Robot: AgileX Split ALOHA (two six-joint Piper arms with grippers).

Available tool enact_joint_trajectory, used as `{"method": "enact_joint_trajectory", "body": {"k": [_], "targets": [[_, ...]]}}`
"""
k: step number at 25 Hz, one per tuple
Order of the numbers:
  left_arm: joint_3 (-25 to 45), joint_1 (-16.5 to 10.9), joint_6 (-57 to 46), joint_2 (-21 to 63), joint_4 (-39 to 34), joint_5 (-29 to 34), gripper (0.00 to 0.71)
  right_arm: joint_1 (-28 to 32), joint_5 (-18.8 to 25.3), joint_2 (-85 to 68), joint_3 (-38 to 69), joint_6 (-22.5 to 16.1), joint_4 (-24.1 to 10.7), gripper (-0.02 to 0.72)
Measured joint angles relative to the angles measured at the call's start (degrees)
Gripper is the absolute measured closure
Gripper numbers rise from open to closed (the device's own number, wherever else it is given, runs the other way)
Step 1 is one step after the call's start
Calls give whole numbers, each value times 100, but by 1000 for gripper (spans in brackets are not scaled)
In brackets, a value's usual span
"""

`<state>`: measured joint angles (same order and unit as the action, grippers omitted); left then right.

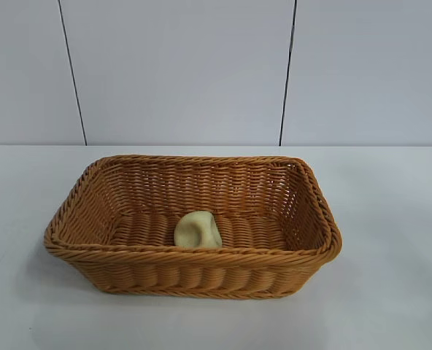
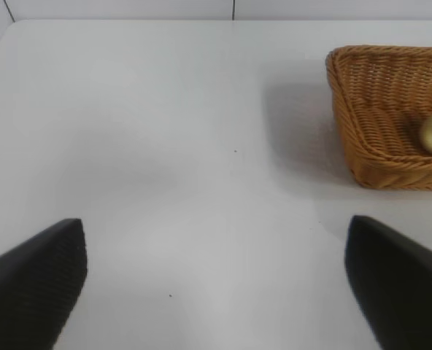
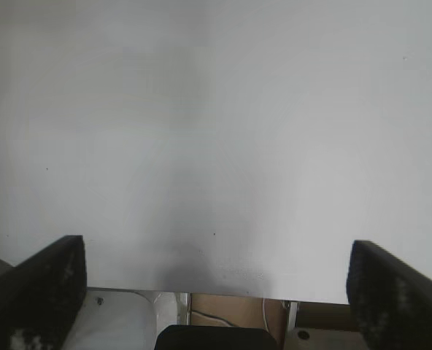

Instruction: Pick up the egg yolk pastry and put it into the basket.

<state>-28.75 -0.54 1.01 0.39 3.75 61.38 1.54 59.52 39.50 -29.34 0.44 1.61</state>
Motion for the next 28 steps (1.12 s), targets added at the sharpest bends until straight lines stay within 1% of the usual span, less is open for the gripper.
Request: {"method": "enact_joint_trajectory", "body": {"k": [7, 17, 28], "targets": [[0, 0, 0, 0, 0, 0, 18, 0, -111, -1768, 29, 0, 74, 8], [0, 0, 0, 0, 0, -5, 18, 0, -112, -3825, 43, 0, 105, 8], [0, 0, 0, 0, 0, -5, 18, 0, -107, -3973, 43, 0, 112, 8]]}}
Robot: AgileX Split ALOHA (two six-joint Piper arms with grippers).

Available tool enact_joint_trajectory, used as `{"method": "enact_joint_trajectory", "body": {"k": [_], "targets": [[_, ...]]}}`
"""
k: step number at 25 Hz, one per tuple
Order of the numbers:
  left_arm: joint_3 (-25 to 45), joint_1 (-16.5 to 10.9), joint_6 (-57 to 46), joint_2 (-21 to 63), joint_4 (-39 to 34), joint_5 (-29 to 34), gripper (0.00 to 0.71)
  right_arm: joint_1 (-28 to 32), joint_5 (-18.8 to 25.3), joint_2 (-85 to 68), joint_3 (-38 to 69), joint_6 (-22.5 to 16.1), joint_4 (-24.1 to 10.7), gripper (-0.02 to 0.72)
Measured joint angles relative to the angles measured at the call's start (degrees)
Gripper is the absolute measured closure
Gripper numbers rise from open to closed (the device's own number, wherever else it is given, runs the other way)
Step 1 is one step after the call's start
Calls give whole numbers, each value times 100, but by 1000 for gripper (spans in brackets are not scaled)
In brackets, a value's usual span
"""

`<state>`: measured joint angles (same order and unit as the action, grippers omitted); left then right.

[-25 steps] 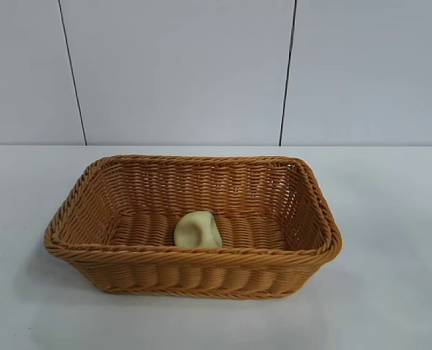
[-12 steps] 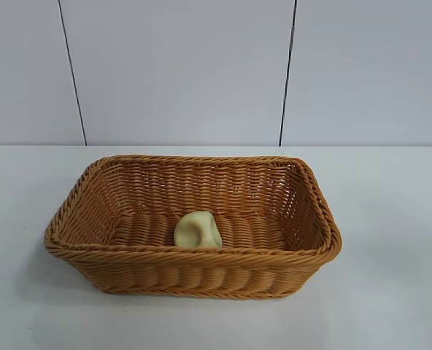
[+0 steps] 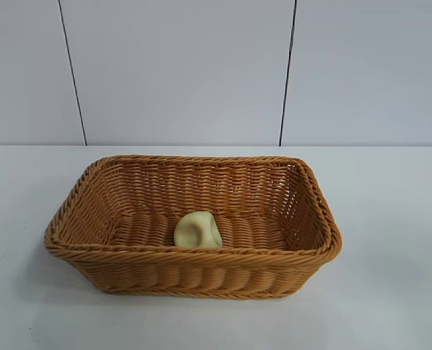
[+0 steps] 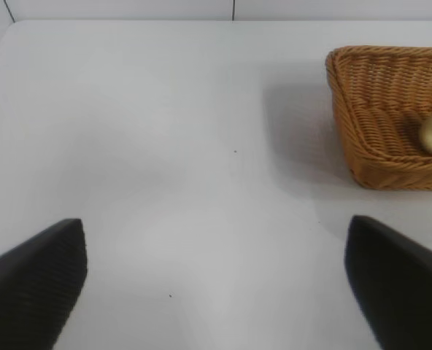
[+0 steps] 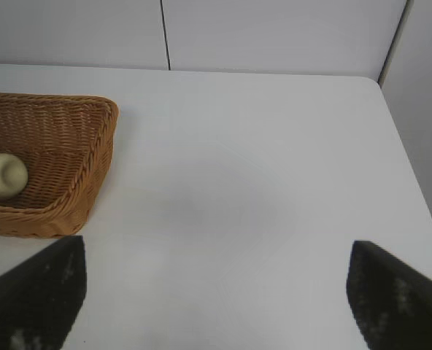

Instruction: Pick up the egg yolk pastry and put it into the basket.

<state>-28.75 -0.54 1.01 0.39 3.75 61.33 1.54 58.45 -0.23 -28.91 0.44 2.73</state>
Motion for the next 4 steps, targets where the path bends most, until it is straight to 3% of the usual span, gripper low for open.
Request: {"method": "enact_joint_trajectory", "body": {"k": [4], "targets": [[0, 0, 0, 0, 0, 0, 18, 0, 0, 0, 0, 0, 0, 8]]}}
